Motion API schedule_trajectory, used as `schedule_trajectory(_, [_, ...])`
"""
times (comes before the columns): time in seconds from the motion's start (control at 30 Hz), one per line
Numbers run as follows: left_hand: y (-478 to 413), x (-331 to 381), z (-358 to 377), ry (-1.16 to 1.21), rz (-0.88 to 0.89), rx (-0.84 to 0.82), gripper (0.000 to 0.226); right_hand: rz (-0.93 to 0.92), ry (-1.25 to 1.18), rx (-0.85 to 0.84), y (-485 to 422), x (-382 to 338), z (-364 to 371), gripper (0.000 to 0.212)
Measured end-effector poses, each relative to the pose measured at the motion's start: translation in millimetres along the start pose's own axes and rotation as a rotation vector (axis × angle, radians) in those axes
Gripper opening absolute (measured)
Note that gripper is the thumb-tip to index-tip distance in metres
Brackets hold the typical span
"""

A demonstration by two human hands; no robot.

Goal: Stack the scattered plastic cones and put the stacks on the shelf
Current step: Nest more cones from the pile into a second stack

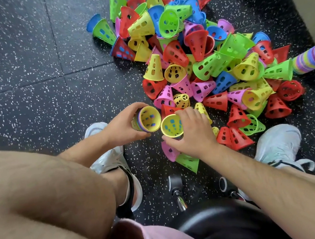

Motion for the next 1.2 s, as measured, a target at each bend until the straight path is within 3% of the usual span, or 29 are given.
schedule_trajectory(0.17, [-0.5,-3.4,-8.1,0.047,-0.024,0.072,0.077,0.071,-0.408,0.198,-6.7,15.6,-30.7,0.075])
schedule_trajectory(0.37, [-4.8,9.2,-8.6,0.060,0.009,0.075,0.079,0.086,-0.752,0.201,-20.2,-0.2,-33.4,0.074])
schedule_trajectory(0.6, [-3.7,19.1,-5.4,0.029,0.051,0.067,0.077,0.080,-0.750,0.107,-25.3,-14.6,-19.9,0.073])
schedule_trajectory(0.77, [-3.9,28.3,-3.6,0.051,0.083,0.041,0.076,0.008,-0.476,-0.108,-22.8,-20.0,1.6,0.085])
schedule_trajectory(0.83, [-4.5,29.1,-0.9,0.031,0.086,0.018,0.076,0.002,-0.461,-0.115,-19.5,-15.2,3.5,0.084])
schedule_trajectory(1.0, [-7.9,22.1,12.9,-0.025,0.080,-0.052,0.081,0.177,-0.382,0.188,-2.6,29.1,-16.4,0.038])
schedule_trajectory(1.2, [-11.0,22.7,22.2,-0.042,0.079,-0.100,0.086,0.455,-0.210,0.046,7.8,63.4,1.1,0.047])
Point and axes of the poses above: each hand's wrist, its own y-axis away from the middle knuckle, its own z-axis out of the palm, x = y × z, the point moved 8 cm from there along -y, towards the middle knuckle, and after that the axes turned 9 degrees about -y, right-handed, at the moved point
